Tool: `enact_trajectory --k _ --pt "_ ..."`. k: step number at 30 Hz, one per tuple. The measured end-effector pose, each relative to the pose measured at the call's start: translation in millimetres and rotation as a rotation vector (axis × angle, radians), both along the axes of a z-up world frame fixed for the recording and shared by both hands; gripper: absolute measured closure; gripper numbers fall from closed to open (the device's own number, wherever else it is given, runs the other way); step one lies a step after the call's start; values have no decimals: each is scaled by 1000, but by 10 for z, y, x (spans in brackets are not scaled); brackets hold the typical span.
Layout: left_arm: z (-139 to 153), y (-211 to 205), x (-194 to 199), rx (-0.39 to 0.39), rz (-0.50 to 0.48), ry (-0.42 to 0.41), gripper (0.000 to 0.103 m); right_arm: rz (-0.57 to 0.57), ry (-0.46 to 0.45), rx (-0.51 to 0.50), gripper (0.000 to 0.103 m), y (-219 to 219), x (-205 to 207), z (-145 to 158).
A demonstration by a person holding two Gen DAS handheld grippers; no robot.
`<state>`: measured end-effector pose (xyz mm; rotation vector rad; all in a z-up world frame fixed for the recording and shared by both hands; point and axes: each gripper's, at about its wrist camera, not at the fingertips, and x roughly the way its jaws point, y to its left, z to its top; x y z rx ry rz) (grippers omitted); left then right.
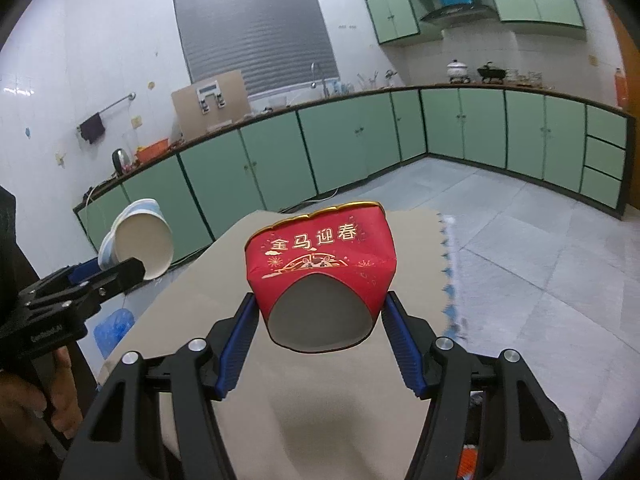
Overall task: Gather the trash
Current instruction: 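Carry the cup and roll to the black bin and release both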
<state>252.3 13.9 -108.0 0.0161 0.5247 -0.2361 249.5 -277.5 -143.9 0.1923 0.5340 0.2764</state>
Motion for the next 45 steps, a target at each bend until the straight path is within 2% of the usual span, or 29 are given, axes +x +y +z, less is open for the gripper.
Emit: enact_trajectory --k 5,10,16,21,30,38,45 --pt "61 -321 -276 -6 -78 -7 31 -70 -11 -17 41 -294 -404 121" --pt "-13 -853 -519 4 -200 4 31 -185 6 -24 41 -748 -784 124" --pt "-318 -1560 -649 33 -370 53 31 -335 53 -28 41 -1367 -1241 -20" --pt "-655 -2042 -676 66 -479 105 31 -419 137 -4 41 -1776 -1375 -325" --pt "-968 -2328 -626 108 -509 130 31 -419 248 34 40 -2023 -1194 -898" --pt "-1257 -2509 -423 128 -518 187 31 -418 286 55 39 -2106 -1064 -1067" --pt "-1341 -2538 -293 125 -505 208 31 -416 319 62 37 -2159 -1007 -1140"
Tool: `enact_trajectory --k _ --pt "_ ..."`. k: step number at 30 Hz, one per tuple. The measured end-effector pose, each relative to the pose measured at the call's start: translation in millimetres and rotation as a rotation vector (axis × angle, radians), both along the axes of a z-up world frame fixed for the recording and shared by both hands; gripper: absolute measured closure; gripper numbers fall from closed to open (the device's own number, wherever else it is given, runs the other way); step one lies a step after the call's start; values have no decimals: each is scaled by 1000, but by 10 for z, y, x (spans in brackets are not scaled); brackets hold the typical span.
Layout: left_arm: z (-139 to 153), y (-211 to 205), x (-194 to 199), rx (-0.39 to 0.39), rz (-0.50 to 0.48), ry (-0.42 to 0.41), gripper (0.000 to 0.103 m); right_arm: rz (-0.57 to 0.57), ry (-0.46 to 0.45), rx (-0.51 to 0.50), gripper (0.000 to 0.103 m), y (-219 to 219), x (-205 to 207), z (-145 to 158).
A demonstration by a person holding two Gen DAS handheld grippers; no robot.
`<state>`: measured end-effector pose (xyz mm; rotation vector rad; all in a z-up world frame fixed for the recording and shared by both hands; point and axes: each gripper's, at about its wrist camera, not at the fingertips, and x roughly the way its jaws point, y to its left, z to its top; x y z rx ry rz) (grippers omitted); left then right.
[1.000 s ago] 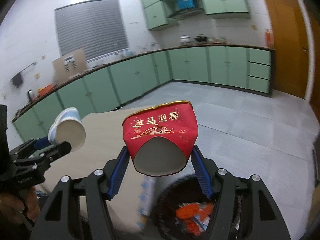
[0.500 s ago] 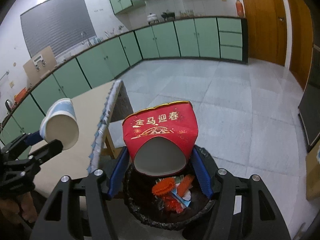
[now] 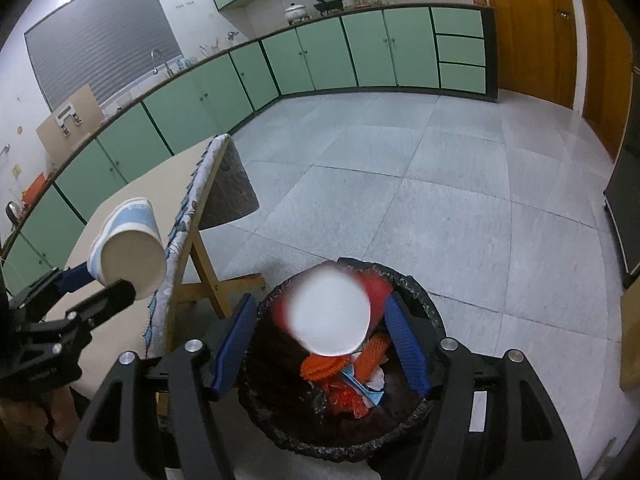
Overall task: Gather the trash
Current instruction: 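Carry the cup and roll to the black bin and release both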
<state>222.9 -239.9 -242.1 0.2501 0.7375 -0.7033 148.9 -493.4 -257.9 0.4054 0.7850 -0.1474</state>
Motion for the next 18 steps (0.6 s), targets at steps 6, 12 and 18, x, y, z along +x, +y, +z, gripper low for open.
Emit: enact_trajectory --k 6,12,18 --pt "-154 -115 -10 32 -34 28 31 -33 -36 7 37 -36 -72 117" --pt "-312 -220 29 52 -29 69 30 -48 -89 3 37 -51 -217 340" --pt "-423 -344 76 60 -30 94 22 -48 -123 1 37 -27 -293 497"
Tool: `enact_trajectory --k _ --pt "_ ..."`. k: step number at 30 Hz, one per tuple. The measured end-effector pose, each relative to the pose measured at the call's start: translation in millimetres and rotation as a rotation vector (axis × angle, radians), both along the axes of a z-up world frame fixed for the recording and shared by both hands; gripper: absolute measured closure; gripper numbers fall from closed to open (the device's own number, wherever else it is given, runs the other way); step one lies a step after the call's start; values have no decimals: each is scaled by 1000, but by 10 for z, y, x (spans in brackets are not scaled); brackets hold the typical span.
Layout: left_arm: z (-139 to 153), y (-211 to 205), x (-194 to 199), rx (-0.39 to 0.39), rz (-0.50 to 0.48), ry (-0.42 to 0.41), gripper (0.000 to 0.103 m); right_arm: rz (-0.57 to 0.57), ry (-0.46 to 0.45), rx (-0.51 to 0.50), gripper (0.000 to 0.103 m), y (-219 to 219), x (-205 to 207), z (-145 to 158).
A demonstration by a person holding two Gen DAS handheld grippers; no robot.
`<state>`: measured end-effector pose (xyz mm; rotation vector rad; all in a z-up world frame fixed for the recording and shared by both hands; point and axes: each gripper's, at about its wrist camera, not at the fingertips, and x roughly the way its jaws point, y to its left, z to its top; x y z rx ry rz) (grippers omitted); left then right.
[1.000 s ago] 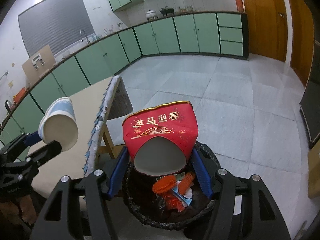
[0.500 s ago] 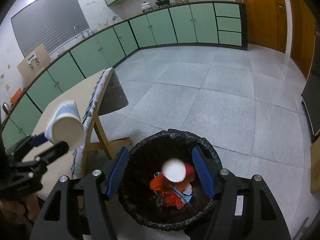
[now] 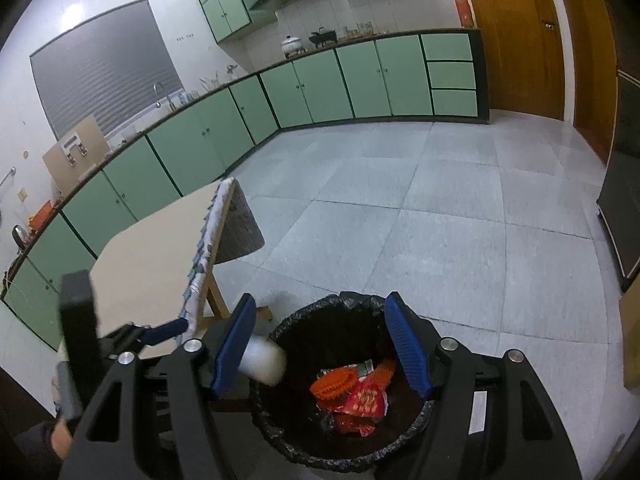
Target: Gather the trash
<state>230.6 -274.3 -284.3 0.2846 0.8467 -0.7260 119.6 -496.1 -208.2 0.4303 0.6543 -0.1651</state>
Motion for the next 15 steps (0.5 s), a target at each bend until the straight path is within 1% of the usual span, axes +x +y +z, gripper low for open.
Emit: enact_trajectory --k 3,7,9,13,15 --pt "-84 -16 33 11 6 8 21 2 -9 2 37 20 -38 41" --pt "-60 -9 61 -2 20 2 20 6 -18 1 37 32 -96 91" --pt "-13 49 72 -9 35 -3 20 4 -22 3 37 12 -124 110" --pt "111 166 62 -31 67 -23 14 1 -23 8 36 6 -110 110" --pt "181 216 49 -39 84 -33 13 3 -22 9 35 29 -83 107"
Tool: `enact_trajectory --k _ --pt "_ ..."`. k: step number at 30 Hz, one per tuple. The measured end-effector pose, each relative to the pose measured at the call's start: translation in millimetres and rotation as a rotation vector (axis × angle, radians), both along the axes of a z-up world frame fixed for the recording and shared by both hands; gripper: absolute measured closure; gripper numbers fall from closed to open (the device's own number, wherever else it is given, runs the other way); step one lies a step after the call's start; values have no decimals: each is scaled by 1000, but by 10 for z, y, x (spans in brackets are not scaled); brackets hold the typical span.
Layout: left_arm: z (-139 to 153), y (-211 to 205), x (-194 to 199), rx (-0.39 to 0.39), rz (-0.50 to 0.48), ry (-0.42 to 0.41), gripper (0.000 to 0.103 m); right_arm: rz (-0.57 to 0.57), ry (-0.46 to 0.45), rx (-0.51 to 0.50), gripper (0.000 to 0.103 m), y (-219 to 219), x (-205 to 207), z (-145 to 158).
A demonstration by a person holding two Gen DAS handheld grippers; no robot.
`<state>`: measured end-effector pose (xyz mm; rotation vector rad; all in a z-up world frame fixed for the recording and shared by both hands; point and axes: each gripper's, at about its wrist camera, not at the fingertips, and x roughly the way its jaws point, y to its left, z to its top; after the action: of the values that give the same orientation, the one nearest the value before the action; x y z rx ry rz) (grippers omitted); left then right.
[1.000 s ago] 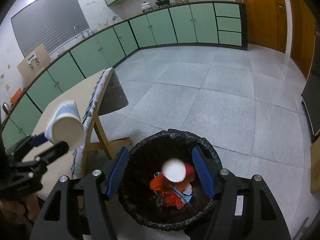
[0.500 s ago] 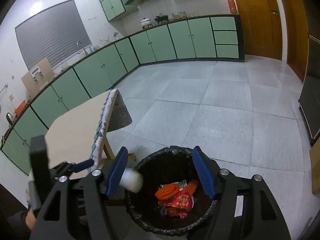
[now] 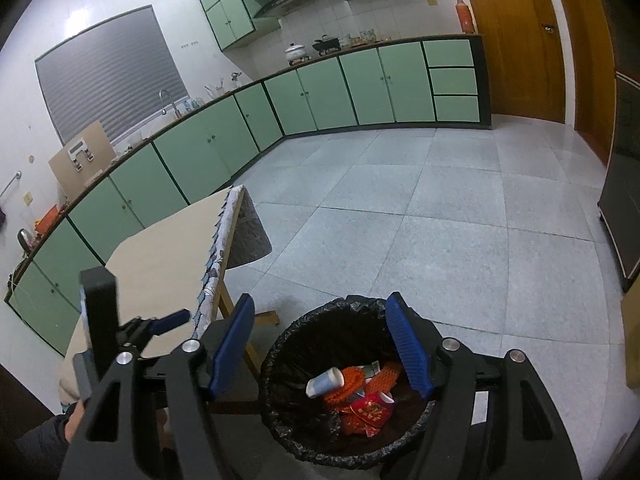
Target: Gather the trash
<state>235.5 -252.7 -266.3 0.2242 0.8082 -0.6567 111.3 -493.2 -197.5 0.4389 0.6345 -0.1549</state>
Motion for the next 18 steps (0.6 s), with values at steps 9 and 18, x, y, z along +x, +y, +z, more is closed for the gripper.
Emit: enact_trajectory --k 9,18 --pt "297 298 -26 -16 88 12 7 0 15 -3 24 137 84 -8" --pt "811 736 -311 -59 151 -53 6 2 17 -43 9 377 59 111"
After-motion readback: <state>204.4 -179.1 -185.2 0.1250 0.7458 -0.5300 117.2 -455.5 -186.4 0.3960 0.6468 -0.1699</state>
